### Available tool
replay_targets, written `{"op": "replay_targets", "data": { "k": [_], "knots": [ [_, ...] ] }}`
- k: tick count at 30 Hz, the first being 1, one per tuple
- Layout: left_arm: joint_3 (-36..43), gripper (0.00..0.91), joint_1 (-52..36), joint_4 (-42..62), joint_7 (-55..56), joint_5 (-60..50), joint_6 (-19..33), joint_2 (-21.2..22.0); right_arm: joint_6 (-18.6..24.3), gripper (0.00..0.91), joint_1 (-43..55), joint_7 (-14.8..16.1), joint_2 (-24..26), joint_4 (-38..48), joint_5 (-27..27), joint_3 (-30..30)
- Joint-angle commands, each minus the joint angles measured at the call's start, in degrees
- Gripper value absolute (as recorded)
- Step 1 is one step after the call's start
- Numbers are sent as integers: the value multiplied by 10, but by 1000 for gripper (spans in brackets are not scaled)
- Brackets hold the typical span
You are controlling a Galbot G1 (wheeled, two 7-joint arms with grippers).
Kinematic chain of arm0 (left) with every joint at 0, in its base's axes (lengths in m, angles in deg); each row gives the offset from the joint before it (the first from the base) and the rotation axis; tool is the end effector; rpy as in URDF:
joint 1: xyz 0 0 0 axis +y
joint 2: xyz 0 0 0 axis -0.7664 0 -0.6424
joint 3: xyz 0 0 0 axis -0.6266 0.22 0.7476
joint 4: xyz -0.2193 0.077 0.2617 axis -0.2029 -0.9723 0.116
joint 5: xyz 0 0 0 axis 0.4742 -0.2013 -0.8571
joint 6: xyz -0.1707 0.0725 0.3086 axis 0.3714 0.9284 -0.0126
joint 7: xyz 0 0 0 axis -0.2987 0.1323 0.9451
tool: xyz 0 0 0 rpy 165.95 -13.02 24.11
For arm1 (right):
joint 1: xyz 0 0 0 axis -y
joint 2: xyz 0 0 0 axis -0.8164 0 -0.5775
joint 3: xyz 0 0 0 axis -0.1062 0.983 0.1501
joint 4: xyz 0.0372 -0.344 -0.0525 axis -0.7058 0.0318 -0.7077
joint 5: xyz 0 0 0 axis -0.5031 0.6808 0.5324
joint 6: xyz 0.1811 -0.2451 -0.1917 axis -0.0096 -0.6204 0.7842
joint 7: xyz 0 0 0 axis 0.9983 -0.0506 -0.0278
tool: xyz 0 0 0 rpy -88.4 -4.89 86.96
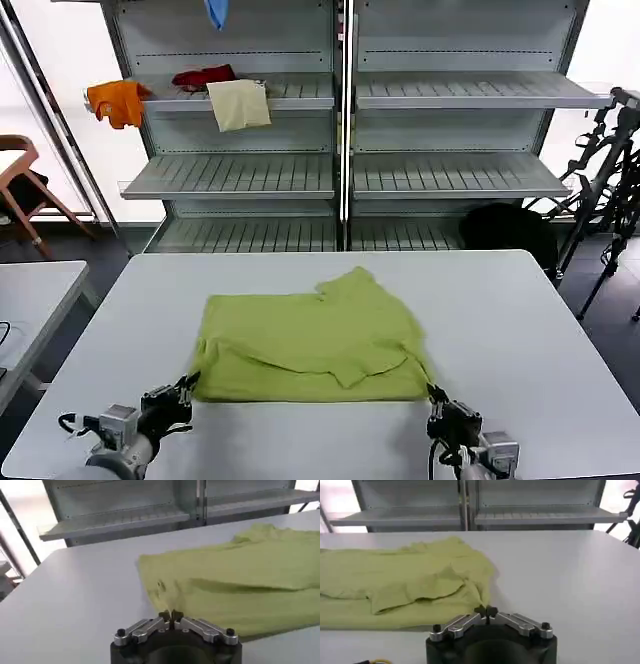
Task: Fold and organize the clothes.
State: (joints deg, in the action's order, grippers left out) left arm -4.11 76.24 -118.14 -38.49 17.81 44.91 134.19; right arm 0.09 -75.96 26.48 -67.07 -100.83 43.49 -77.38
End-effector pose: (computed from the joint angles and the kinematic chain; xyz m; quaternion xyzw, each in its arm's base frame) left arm 0.1756 0.1031 -0.2284 -0.0651 -0.9592 -0.0658 0.2672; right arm 0.1289 -0.0071 -0.2231 0.0459 -0.9694 0.0021 0.2411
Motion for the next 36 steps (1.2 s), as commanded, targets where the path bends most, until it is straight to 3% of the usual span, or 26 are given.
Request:
{"op": "replay_targets", "data": {
  "k": [1, 7, 8, 9, 10, 11, 17, 23, 25, 32, 34, 36],
  "knots": [
    [-77, 0, 109, -50, 1, 18, 1, -4, 0, 0, -88, -16, -1, -63, 23, 26],
    [-68, 0, 113, -38, 16, 8, 0, 1, 0, 0, -109, -19, 4, -63, 29, 37],
    [-66, 10, 113, -37, 22, 9, 0, 2, 0, 60, -111, -21, 5, -64, 30, 38],
    [-62, 252, 117, -37, 29, 0, 0, 3, 1, 554, -113, -21, 4, -64, 34, 39],
    [-62, 715, 118, -37, 28, -1, 0, 3, 1, 907, -114, -21, 2, -64, 37, 41],
    [-61, 907, 121, -38, 28, -5, 1, 4, 1, 907, -113, -22, -1, -64, 41, 41],
    [-70, 907, 102, -56, 27, -8, 1, 14, 2, 907, -94, -28, -17, -80, 64, 41],
    [-75, 907, 22, -63, 42, 85, 4, 18, 1, 907, -12, -22, -16, -91, 55, 31],
    [-58, 907, -24, -44, 33, 97, 1, 20, -1, 907, 49, -9, -14, -73, 34, 24],
    [3, 907, -216, 103, -75, 97, -1, -9, -4, 907, 241, 100, 46, 74, 22, 22],
    [21, 907, -256, 140, -96, 86, -1, -19, -5, 907, 302, 108, 60, 124, 4, 32],
    [40, 907, -288, 173, -98, 79, -1, -26, -6, 907, 338, 93, 65, 155, -21, 40]
  ]
}}
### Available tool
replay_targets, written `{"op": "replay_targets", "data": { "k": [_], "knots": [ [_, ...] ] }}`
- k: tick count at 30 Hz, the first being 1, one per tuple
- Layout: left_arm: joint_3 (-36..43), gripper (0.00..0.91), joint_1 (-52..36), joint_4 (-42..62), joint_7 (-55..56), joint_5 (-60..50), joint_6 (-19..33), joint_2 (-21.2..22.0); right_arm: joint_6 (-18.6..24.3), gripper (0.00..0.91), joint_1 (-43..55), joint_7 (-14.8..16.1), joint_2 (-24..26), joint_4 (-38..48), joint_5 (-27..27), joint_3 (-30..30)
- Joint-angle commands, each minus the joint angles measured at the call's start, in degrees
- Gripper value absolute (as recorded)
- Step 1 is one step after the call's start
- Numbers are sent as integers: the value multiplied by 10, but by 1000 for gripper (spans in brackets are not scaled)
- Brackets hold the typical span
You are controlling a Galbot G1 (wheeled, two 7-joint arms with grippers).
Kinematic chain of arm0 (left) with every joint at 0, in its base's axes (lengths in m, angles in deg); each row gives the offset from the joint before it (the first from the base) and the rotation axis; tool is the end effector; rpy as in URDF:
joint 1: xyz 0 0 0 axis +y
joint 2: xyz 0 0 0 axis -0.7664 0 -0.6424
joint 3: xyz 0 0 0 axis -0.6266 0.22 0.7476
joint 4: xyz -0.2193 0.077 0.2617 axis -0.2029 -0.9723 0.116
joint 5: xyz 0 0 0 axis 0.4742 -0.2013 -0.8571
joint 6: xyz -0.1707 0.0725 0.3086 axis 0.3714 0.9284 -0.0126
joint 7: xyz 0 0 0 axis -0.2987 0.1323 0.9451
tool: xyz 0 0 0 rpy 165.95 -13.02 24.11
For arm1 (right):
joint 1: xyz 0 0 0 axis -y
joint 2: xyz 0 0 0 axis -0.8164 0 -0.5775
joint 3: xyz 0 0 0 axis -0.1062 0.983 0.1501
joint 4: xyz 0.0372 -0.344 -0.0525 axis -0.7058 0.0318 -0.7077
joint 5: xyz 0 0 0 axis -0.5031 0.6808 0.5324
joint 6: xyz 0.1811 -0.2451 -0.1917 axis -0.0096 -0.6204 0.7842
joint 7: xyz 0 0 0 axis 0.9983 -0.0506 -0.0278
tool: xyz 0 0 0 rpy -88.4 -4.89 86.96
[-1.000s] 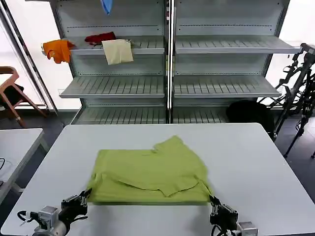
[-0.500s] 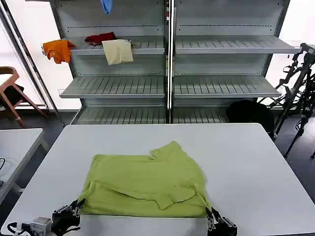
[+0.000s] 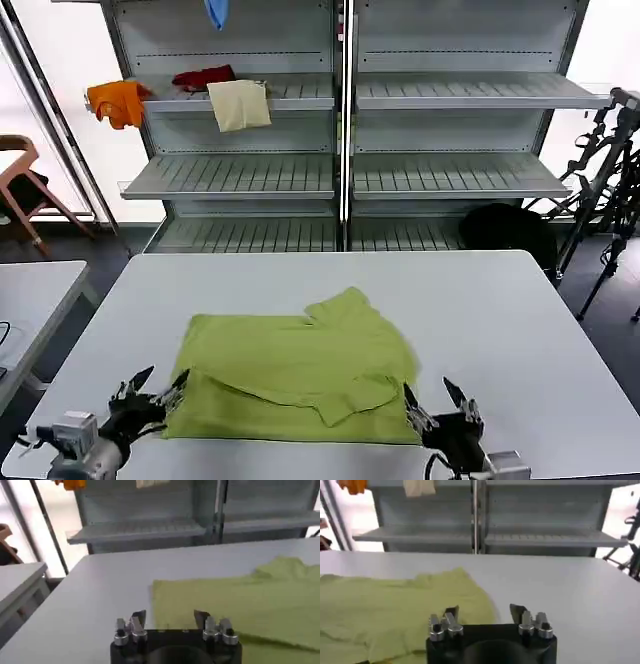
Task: Fold and organize the clothes.
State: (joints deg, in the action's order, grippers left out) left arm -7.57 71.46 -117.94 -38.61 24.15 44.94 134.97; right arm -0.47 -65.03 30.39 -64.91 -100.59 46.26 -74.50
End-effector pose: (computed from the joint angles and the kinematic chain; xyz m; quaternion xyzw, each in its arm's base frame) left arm 0.1956 0.1168 -0.2060 -0.0543 -0.9733 -0.0193 0.2223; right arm 0.1672 0.0014 -0.1980 0.0982 -0.9821 0.0323 0.1572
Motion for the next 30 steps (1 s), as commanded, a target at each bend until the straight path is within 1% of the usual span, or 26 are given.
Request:
{"op": "replay_targets", "data": {
  "k": [1, 4, 5, 6, 7, 13, 22, 30],
  "knots": [
    [83, 907, -254, 184, -97, 11, -2, -37, -1, 907, 243, 44, 43, 172, -59, 15],
    [105, 907, -279, 210, -96, 10, -2, -45, -2, 907, 273, 24, 40, 205, -88, 24],
    [111, 907, -285, 217, -96, 10, -2, -48, -2, 907, 286, 11, 39, 220, -103, 31],
    [119, 907, -294, 228, -97, 10, -3, -50, -3, 907, 291, 8, 38, 228, -107, 34],
    [122, 907, -297, 232, -97, 12, -3, -52, -3, 907, 307, -2, 38, 240, -117, 40],
    [157, 907, -326, 278, -95, 12, -3, -63, -4, 907, 368, -39, 39, 310, -154, 73],
    [176, 907, -323, 296, -93, 6, -3, -59, -4, 907, 437, -56, 36, 394, -164, 120],
    [171, 907, -321, 305, -94, 4, -3, -60, -4, 907, 457, -60, 19, 431, -167, 140]
  ]
}}
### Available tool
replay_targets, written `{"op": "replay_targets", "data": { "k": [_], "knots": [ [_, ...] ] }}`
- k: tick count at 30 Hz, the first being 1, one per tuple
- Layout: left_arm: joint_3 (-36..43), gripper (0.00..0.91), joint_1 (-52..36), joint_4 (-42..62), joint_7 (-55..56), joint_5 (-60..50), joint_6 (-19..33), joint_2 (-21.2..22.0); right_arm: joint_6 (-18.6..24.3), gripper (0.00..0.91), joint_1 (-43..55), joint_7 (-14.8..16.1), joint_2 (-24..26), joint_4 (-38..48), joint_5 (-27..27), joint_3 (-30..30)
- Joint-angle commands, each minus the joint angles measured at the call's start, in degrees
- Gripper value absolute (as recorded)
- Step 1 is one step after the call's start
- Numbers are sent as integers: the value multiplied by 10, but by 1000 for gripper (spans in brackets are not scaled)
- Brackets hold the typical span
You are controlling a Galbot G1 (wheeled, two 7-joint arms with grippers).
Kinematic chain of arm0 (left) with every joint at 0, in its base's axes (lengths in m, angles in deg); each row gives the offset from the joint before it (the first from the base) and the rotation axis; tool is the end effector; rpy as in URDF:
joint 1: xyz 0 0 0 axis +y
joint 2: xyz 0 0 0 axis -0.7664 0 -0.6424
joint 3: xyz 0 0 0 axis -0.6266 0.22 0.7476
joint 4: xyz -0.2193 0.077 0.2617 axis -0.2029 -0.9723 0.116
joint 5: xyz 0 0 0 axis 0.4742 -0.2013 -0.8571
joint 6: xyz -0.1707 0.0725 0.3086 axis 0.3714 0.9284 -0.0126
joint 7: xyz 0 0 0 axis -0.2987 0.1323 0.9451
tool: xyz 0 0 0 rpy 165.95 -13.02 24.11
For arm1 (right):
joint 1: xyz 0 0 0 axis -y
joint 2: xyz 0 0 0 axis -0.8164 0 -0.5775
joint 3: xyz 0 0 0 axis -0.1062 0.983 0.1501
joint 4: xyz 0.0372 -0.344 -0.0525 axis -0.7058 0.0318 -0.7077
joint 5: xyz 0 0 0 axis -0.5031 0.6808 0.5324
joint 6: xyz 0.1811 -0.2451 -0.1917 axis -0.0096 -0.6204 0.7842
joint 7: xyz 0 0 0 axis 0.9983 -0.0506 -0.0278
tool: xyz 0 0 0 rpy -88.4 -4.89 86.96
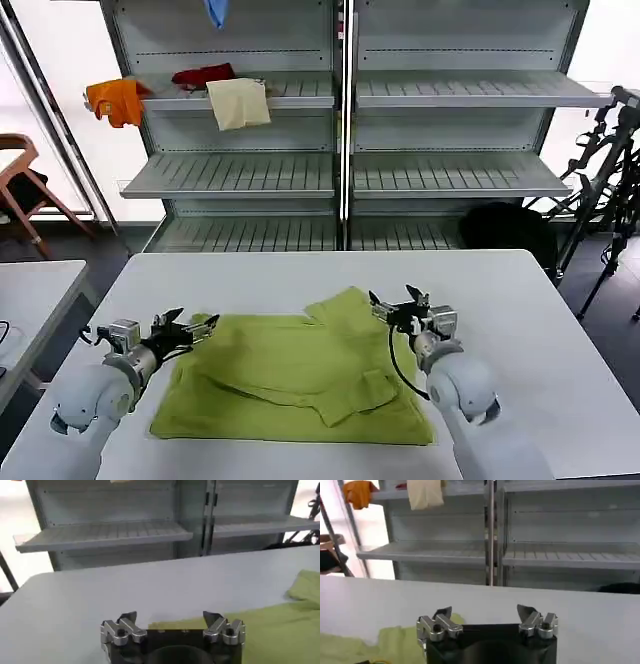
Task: Fold and organize the clothes.
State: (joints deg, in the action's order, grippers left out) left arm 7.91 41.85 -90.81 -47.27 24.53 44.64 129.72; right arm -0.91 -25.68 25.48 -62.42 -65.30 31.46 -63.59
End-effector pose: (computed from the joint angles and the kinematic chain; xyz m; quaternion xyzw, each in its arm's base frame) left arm 0.3443 0.1532 -0.2435 -0.1038 -0.9646 -0.0253 0.2412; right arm 0.3819 0.0149 -0.2323 0.1172 -0.9793 0.0058 0.1651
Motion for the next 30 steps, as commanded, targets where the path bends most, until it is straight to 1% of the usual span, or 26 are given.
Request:
{"op": "replay_targets", "data": {
  "k": [1, 12, 18, 23, 24, 26, 27, 28, 29, 30],
  "knots": [
    [16, 907, -24, 33, -7, 0, 0, -8, 0, 907, 63, -10, -7, 79, -19, 33],
    [10, 907, -23, 46, -6, 1, 0, 1, 1, 907, 51, -8, -10, 81, -14, 36],
    [4, 907, -17, 45, -5, 6, 1, -2, 1, 907, 44, -5, -17, 78, -8, 43],
    [5, 907, -13, 45, -4, 4, 1, 3, 2, 907, 36, 2, -16, 81, 14, 46],
    [5, 907, -13, 45, -4, 3, 1, 4, 2, 887, 34, 3, -16, 81, 16, 45],
    [5, 867, -13, 46, -4, 3, 1, 5, 2, 776, 30, 4, -14, 80, 18, 44],
    [5, 836, -14, 47, -4, 2, 1, 5, 2, 756, 28, 5, -13, 80, 20, 44],
    [5, 756, -14, 48, -4, 2, 1, 6, 2, 695, 27, 6, -14, 80, 22, 44],
    [5, 736, -14, 49, -5, 3, 1, 6, 2, 635, 26, 6, -14, 81, 24, 45],
    [6, 725, -14, 50, -5, 3, 1, 6, 2, 595, 25, 7, -15, 83, 28, 46]
  ]
}}
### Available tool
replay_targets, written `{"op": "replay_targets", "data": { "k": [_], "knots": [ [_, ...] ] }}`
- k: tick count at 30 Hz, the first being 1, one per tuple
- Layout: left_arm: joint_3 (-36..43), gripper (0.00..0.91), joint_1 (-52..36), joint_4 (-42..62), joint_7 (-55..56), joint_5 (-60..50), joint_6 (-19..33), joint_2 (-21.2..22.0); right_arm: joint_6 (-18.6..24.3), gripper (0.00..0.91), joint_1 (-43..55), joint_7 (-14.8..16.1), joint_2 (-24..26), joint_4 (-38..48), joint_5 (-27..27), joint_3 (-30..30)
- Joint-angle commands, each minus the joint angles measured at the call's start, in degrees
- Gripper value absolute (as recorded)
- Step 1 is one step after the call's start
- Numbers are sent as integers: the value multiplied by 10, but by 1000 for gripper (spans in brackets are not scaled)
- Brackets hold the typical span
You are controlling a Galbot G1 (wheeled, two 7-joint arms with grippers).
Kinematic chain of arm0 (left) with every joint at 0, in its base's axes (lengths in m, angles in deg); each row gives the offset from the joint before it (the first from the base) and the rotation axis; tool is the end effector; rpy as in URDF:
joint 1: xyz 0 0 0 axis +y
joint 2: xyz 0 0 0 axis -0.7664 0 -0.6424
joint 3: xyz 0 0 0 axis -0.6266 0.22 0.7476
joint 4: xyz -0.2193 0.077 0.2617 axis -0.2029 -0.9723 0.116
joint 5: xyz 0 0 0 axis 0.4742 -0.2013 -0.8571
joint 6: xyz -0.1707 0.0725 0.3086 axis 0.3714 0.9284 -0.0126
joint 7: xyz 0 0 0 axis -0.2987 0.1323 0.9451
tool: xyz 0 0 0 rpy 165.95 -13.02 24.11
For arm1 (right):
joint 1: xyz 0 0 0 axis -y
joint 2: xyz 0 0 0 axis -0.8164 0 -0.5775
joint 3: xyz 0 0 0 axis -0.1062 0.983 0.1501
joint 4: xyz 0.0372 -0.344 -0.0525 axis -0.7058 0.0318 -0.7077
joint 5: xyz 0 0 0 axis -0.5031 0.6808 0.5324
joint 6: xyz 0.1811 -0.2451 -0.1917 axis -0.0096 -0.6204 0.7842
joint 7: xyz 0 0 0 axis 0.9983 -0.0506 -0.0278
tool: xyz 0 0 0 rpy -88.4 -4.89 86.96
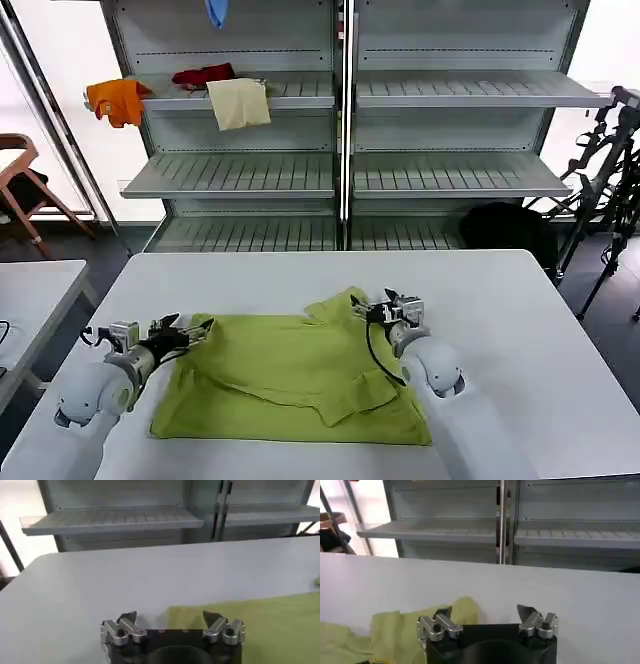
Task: Fold and organize the clothes.
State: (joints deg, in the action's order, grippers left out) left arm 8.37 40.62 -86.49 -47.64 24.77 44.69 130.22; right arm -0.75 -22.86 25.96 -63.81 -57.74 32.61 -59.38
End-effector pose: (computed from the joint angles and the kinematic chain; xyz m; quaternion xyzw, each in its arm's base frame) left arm 0.3535 0.1648 -0.2607 -0.0895 -0.9608 -0.0139 0.2620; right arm 0.4022 0.0352 -0.2644 0.1309 -0.9692 0.0226 0.2075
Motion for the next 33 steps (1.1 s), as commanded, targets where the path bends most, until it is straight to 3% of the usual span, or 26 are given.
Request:
{"op": "replay_targets", "data": {
  "k": [1, 2, 3, 5, 6, 7, 9, 11, 12, 14, 23, 33],
  "knots": [
    [1, 715, -2, 7, -1, 0, 1, 1, 0, 564, -4, 3, -3, 9, 20, 5],
    [1, 705, -1, 8, -2, 0, 1, 2, 0, 403, -5, 4, -4, 11, 23, 6],
    [1, 695, 0, 8, -2, 0, 1, 2, 1, 363, -6, 5, -5, 13, 26, 7],
    [1, 635, 1, 8, -2, 0, 1, 2, 1, 171, -8, 6, -7, 15, 30, 8],
    [1, 625, 2, 8, -2, 0, 1, 3, 1, 171, -8, 7, -8, 16, 31, 8],
    [0, 625, 3, 8, -2, 0, 1, 3, 1, 101, -9, 7, -8, 15, 31, 9],
    [1, 494, 3, 8, -3, 1, 1, 2, 1, 0, -9, 7, -8, 14, 32, 10],
    [1, 373, 3, 9, -3, 2, 1, 3, 1, 0, -10, 7, -8, 10, 31, 11],
    [2, 171, 3, 10, -3, 2, 0, 3, 1, 0, -10, 7, -7, 8, 30, 11],
    [3, 30, 3, 10, -3, 3, 0, 4, 1, 0, -12, 7, -7, 4, 28, 10],
    [2, 10, 2, 7, -3, 8, 1, 6, 2, 0, -18, 1, 0, -23, 11, 3],
    [-31, 0, -1, -39, 19, 56, 4, 9, 3, 0, -29, -22, 8, -90, -60, -19]
  ]
}}
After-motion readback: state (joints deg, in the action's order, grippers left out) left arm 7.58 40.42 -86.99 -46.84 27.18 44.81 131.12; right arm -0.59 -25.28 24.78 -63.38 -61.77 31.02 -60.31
